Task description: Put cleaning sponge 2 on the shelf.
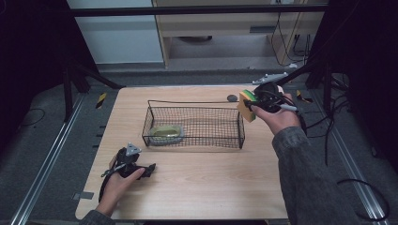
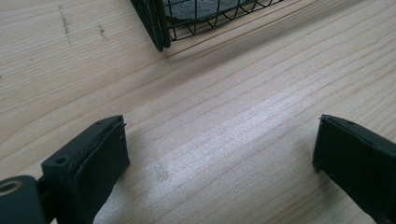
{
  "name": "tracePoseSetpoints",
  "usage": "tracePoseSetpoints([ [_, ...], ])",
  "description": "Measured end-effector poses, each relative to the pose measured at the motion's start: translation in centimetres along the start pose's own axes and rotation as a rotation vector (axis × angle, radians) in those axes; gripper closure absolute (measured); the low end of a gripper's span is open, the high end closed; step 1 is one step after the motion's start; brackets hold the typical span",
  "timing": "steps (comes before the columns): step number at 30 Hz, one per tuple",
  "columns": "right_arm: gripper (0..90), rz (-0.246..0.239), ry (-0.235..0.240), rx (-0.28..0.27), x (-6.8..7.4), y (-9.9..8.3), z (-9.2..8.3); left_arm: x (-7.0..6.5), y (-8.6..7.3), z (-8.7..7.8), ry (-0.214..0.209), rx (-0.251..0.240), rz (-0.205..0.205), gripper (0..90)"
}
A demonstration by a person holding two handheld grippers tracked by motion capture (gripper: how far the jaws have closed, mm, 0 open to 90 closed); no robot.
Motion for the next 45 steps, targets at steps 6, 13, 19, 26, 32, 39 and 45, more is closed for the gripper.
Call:
tracePoseSetpoints([
  [6, 64.5, -0.005, 0.012, -0.003, 0.2, 0.3, 1.0, 0.0, 0.0, 0.0, 0.0, -0.001, 0.0, 1.8],
  [13, 64.5, 0.0, 0.033, -0.002, 0.2, -0.1, 2.5, 0.0, 0.0, 0.0, -0.001, -0.002, 0.0, 1.5],
  [19, 64.4, 0.002, 0.045, 0.008, 0.3, -0.4, 3.8, 0.0, 0.0, 0.0, -0.003, -0.002, 0.002, 1.3],
  [26, 64.4, 0.004, 0.063, 0.015, 0.5, -0.8, 5.6, -0.1, 0.0, 0.1, -0.004, -0.004, -0.001, 1.1],
  [32, 64.5, 0.014, 0.074, 0.022, 0.3, -1.2, 6.8, -0.1, 0.0, 0.1, -0.005, -0.006, 0.0, 0.9],
  [39, 64.4, 0.027, 0.077, 0.026, 0.1, -1.8, 7.6, 0.0, 0.0, 0.1, -0.005, -0.003, 0.006, 0.9],
  [45, 64.4, 0.041, 0.076, 0.033, -0.3, -2.5, 8.1, 0.0, 0.0, 0.1, -0.006, -0.003, 0.006, 0.9],
])
Point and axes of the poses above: each handheld gripper's, and its own axes: z roughly forward along the jaws, y roughly out of its top, x roughly to its left, the point moved 4 cm from there along z, roughly forward along the jaws, and after that the axes turned 7 degrees about y, right-handed, at the moved point
